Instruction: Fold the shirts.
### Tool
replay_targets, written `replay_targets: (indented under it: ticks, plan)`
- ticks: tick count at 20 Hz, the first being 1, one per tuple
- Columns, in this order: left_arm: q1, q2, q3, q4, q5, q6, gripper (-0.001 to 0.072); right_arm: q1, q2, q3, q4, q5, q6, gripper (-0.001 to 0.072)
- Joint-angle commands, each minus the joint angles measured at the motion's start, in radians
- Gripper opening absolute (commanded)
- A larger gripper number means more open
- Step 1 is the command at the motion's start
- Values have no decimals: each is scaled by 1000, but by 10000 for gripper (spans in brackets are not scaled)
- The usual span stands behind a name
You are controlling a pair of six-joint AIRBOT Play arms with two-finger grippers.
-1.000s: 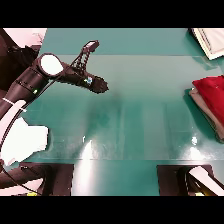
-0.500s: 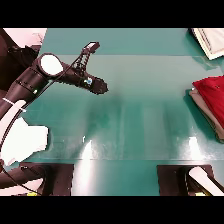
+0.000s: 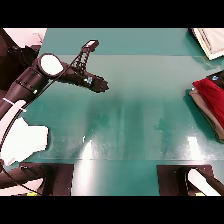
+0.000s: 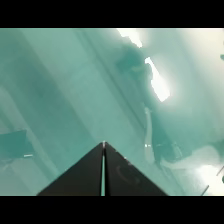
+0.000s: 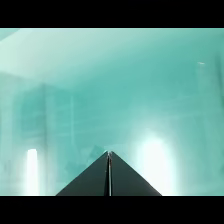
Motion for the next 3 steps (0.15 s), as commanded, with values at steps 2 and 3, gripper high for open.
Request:
replay_targets:
  ticks: [2, 3]
  plan:
    - [0, 0, 0, 0, 39, -1, 24, 61, 0, 0, 8, -7, 0, 14]
    - [0, 0, 0, 0, 38, -1, 24, 61, 0, 0, 8, -3, 0, 14]
